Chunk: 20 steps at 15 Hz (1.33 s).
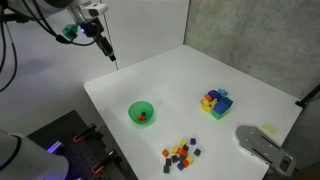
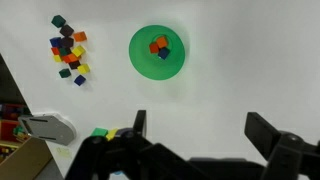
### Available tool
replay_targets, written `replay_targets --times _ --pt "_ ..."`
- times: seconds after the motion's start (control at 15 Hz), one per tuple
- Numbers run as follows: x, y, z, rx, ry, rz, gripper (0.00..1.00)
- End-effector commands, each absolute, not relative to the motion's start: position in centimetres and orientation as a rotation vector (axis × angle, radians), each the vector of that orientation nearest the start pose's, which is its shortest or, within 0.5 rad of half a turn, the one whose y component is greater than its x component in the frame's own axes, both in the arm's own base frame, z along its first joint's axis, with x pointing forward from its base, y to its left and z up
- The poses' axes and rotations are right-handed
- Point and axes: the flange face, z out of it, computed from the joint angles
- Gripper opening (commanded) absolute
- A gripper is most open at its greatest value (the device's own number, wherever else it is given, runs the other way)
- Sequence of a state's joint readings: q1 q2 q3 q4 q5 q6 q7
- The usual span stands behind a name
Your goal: Put a small orange block in the bowl
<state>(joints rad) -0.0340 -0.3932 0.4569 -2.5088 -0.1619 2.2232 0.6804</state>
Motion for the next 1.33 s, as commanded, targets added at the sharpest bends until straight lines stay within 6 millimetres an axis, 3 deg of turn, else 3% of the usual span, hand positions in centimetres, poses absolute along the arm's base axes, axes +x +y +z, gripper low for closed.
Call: replay_targets --times 0.0,0.33,0.6,1.0,1.27 --pt "39.3 17.2 41.6 -3.336 0.313 -0.349 1.0" --pt "39.6 17.1 41.5 -3.333 0.311 -0.332 1.0" --pt "41.0 15.6 41.2 -3.3 0.329 -0.292 1.0" --pt "44.4 10.8 39.3 -3.238 0.366 -0.228 1.0" --pt "47.0 6.4 36.3 -3.197 0.411 -0.171 1.0"
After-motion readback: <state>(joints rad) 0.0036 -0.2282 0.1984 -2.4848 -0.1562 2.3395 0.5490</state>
